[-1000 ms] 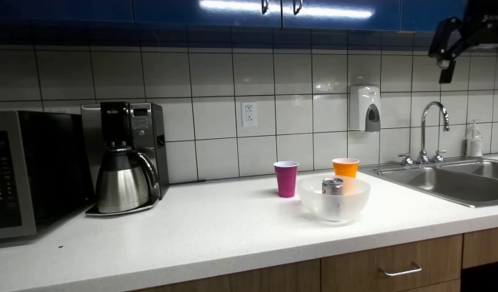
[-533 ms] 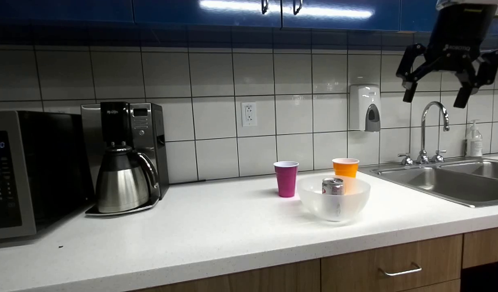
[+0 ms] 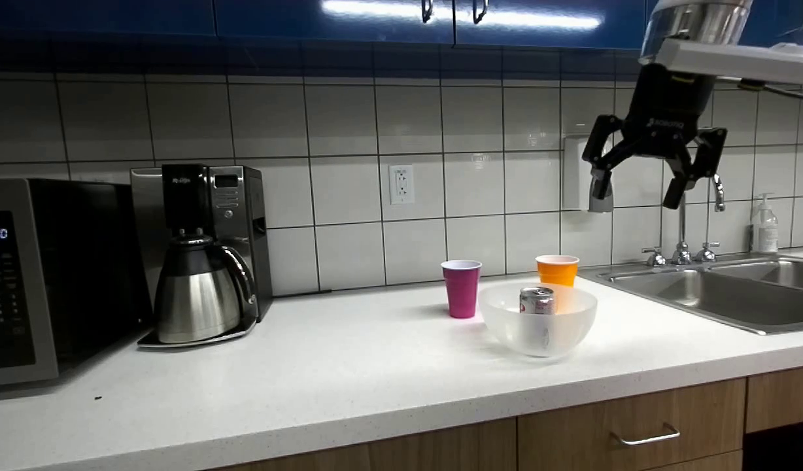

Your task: Move the soda can closer to the sink

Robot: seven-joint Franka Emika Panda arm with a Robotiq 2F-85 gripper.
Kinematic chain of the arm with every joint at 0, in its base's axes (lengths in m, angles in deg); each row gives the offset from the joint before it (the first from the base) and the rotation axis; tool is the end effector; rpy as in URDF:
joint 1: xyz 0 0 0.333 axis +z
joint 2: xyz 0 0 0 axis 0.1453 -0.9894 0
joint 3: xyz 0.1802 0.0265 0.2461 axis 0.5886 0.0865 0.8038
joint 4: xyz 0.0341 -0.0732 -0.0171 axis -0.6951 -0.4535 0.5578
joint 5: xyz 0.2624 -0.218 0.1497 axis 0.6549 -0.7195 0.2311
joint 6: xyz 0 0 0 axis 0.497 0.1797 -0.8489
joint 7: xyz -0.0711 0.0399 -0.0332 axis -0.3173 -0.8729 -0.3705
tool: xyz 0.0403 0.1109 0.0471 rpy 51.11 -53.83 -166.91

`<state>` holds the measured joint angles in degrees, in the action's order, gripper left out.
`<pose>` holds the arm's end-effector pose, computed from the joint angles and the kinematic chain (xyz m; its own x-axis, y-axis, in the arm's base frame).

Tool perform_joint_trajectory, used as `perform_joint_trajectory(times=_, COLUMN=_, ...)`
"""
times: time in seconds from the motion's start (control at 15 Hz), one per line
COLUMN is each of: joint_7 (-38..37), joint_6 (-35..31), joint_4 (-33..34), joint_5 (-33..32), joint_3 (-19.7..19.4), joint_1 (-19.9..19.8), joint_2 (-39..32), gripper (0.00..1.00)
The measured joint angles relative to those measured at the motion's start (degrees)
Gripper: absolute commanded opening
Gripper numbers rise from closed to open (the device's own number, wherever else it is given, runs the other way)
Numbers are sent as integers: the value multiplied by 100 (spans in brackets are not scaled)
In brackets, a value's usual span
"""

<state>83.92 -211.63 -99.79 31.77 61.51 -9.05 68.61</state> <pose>0.3598 -0.0503 0.3795 0.9455 -0.2325 0.2278 -0.1995 -0.9669 -0.1591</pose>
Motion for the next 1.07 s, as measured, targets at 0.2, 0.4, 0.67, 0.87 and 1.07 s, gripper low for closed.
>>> perform_joint_trajectory(times=0.2, joint_7=0, joint_6=-453, joint_4=50, joint_5=61, joint_3=46, joint_1=157, joint_2=-522, gripper=100)
perform_joint_trajectory(times=0.4, joint_7=0, joint_6=-870, joint_4=163, joint_5=102, joint_3=88, joint_1=269, joint_2=-1072, gripper=100)
perform_joint_trajectory(times=0.67, joint_7=0, joint_6=-1314, joint_4=416, joint_5=255, joint_3=172, joint_1=422, joint_2=-1798, gripper=100)
perform_joint_trajectory(times=0.87, joint_7=0, joint_6=-1538, joint_4=670, joint_5=433, joint_3=272, joint_1=536, joint_2=-2319, gripper=100)
perform_joint_trajectory(times=1.07, joint_7=0, joint_6=-1668, joint_4=958, joint_5=570, joint_3=413, joint_1=555, joint_2=-2787, gripper=100)
